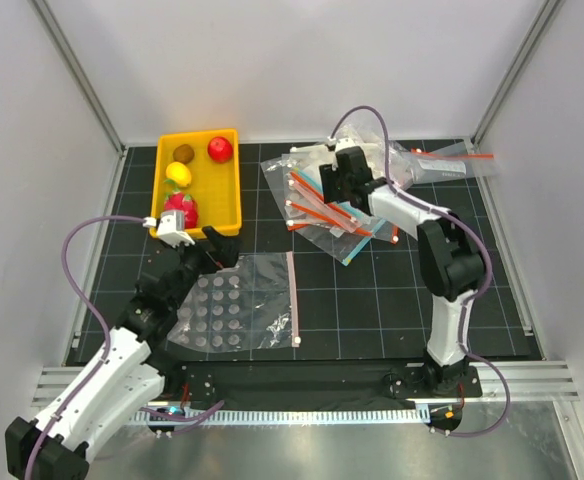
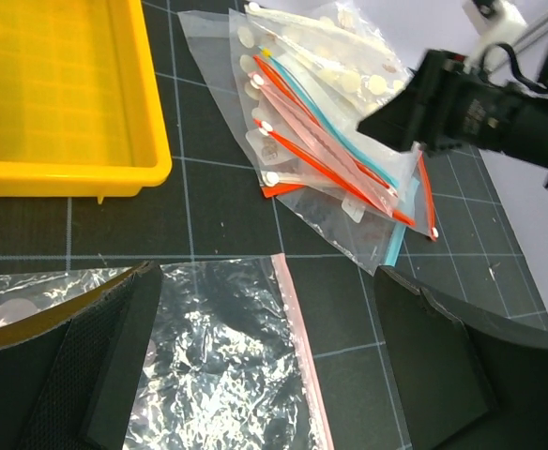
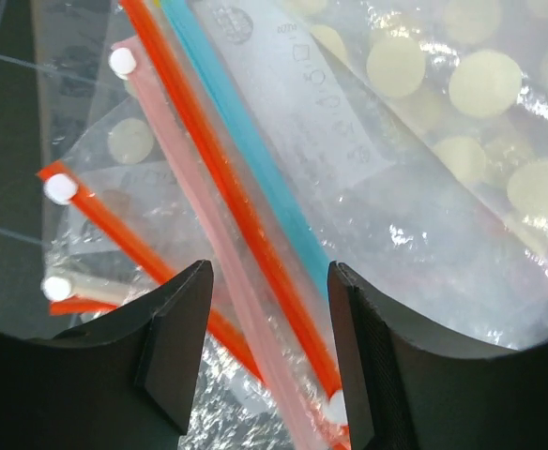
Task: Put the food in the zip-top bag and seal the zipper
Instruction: Pick up the zipper food storage bag at the center of the board.
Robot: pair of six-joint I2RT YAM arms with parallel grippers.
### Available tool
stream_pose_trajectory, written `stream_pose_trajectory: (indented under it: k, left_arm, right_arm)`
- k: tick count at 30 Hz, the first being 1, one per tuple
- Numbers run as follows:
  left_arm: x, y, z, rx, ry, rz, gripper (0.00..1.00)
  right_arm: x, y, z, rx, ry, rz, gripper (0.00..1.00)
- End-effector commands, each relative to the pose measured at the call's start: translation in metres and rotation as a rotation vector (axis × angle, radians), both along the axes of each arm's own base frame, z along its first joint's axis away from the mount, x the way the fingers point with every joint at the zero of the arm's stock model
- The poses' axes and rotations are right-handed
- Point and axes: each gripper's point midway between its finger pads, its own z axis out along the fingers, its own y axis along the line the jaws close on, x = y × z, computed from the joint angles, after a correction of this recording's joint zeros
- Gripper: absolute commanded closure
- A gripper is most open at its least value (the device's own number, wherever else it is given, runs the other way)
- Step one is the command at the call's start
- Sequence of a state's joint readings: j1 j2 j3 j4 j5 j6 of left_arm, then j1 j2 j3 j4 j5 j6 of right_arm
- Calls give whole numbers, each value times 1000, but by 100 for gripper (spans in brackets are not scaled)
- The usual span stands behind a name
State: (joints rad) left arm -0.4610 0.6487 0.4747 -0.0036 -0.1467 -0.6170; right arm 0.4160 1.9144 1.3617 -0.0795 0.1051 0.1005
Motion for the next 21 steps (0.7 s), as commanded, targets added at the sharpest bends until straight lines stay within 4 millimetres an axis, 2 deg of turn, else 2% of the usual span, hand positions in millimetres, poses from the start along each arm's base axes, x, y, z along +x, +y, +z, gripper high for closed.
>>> stream_pose_trajectory:
  k: [1, 2, 4, 5, 7, 12, 17, 21]
  left_arm:
    - [3, -11, 12, -36, -35, -44, 0]
    - [3, -13, 11, -39, -32, -48, 0]
    - [4, -15, 9, -39, -22, -57, 0]
    - [4, -16, 10, -40, -21, -61, 0]
    - [3, -17, 11, -46, -24, -68, 0]
    - [-1, -20, 14, -73, -36, -90, 0]
    - [-2, -22, 16, -80, -36, -100, 0]
    - [-6, -23, 21, -93, -47, -112, 0]
  right_arm:
    - [36, -2, 32, -107, -69, 23, 41]
    - [41, -1, 15, -144, -40, 32, 41]
    - [51, 4, 21, -161, -48, 45, 41]
    - [54, 6, 13, -178, -38, 50, 42]
    - [61, 8, 18, -203, -51, 54, 42]
    - [65, 19, 0, -236, -29, 90, 43]
    - [68, 37, -7, -222, -36, 144, 42]
    - [73, 44, -18, -231, -29, 160, 43]
